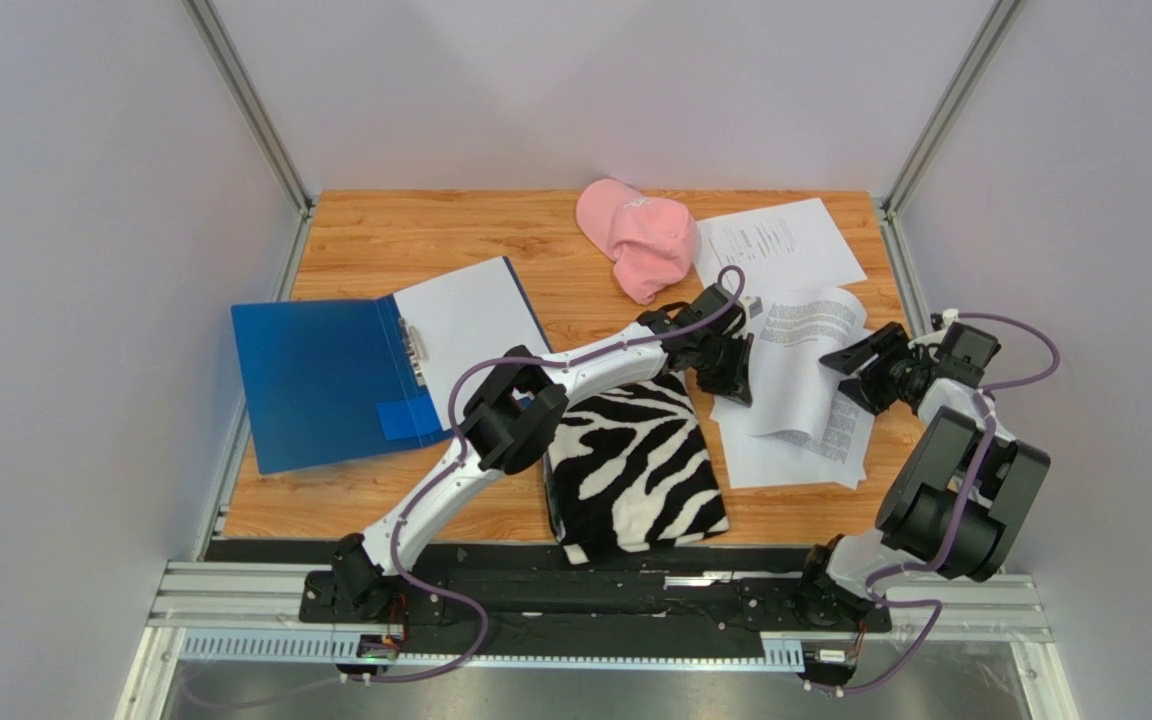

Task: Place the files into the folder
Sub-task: Pick up the file from the center of the board.

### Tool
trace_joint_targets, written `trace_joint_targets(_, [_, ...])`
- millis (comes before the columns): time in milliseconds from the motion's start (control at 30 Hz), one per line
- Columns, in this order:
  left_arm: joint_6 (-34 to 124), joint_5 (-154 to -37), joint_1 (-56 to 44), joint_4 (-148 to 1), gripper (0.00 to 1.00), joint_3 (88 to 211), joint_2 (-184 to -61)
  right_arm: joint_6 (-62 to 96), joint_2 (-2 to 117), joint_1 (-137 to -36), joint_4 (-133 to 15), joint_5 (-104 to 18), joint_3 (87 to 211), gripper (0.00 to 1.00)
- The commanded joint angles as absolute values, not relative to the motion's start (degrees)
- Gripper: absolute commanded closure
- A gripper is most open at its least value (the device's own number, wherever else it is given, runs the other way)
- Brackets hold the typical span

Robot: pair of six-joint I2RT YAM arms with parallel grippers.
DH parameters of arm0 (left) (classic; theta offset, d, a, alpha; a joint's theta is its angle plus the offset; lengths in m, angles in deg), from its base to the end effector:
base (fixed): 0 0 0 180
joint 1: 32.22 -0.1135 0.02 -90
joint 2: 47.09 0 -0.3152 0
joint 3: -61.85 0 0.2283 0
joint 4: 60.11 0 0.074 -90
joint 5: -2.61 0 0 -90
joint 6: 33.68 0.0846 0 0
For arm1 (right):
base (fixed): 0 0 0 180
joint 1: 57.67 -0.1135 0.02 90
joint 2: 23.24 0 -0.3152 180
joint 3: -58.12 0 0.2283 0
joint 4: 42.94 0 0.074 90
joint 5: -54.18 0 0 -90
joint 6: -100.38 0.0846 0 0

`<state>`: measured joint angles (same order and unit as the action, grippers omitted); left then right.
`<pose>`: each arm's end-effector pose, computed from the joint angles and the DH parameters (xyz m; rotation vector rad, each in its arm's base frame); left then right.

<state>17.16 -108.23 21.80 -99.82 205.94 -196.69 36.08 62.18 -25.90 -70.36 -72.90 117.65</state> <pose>0.3440 -0.5250 0.1424 0.5383 2.5853 -1.1208 0.2689 -0.1066 0.2145 0.9092 2.2070 0.7528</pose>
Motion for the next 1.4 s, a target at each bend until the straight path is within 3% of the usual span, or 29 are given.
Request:
trace_joint_targets(0, [17.8, -108.7, 22.2, -100.3, 1.0, 208.0, -198.0, 35.9, 60.3, -25.4, -71.4, -74.2, 119.4, 0.41])
trace_joint_targets(833, [18.2, -108.9, 22.2, -100.2, 1.0, 208.2, -198.2, 38.0, 60.9, -25.1, -71.1, -78.5, 122.6, 0.37])
trace_joint_targets(1267, [18.2, -110.1, 22.2, -100.1, 1.0, 208.7, -197.8, 37.6, 66.2, -25.6, -65.9, -76.9, 120.1, 0.41])
trace_joint_targets(1367, [18.3, -111.1, 22.2, -99.9, 0.96, 208.7, -197.7, 37.7, 69.1, -25.9, -64.2, -76.2, 119.9, 0.43])
